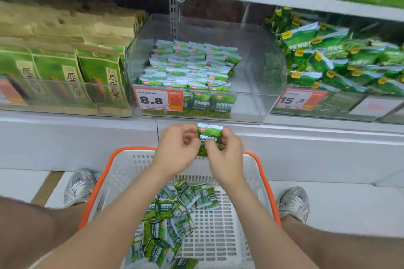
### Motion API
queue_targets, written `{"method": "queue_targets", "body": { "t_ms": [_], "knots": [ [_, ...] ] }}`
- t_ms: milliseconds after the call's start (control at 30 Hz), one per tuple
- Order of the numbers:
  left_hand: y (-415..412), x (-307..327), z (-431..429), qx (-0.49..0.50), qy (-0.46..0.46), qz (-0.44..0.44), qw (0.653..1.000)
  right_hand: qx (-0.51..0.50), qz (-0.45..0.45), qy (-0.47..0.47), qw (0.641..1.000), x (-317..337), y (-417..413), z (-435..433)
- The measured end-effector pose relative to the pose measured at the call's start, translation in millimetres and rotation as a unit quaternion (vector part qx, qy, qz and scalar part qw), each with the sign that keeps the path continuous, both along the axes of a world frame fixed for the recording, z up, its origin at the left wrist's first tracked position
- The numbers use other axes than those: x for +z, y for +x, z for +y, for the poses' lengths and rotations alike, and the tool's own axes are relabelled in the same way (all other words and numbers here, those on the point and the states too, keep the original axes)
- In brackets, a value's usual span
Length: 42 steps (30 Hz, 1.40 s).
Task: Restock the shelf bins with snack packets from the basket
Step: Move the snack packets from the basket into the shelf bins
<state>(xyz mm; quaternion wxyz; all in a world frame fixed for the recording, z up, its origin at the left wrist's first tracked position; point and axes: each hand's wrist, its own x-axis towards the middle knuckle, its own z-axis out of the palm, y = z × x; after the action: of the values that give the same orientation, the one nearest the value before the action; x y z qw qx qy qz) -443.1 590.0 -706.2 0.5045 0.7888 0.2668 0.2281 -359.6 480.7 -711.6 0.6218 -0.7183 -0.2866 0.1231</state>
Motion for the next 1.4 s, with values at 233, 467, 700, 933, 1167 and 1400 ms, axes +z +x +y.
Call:
{"method": "queue_targets", "body": {
  "t_ms": [233,467,700,933,1167,1400],
  "knots": [
    [21.6,84.4,5.8,0.109,0.350,-0.182,0.912,-0.152,-0.198,0.132,0.959,117.0,15.8,14.0],
    [49.1,103.4,47.2,0.090,0.489,0.051,0.866,-0.166,-0.286,-0.126,0.935,148.8,102.0,46.7],
    [54.3,113.5,58.1,0.024,0.457,0.270,0.847,-0.148,-0.255,-0.388,0.873,153.0,156.3,91.4],
    [56.3,110.8,59.7,0.015,0.449,0.280,0.848,-0.103,-0.206,-0.446,0.865,134.4,193.2,123.9],
    [58.2,109.1,58.9,0.020,0.456,0.282,0.844,-0.129,-0.212,-0.441,0.863,125.7,202.6,134.8],
    [56.4,110.5,57.7,0.021,0.443,0.281,0.851,-0.097,-0.248,-0.477,0.838,125.9,193.2,129.6]
  ]
}}
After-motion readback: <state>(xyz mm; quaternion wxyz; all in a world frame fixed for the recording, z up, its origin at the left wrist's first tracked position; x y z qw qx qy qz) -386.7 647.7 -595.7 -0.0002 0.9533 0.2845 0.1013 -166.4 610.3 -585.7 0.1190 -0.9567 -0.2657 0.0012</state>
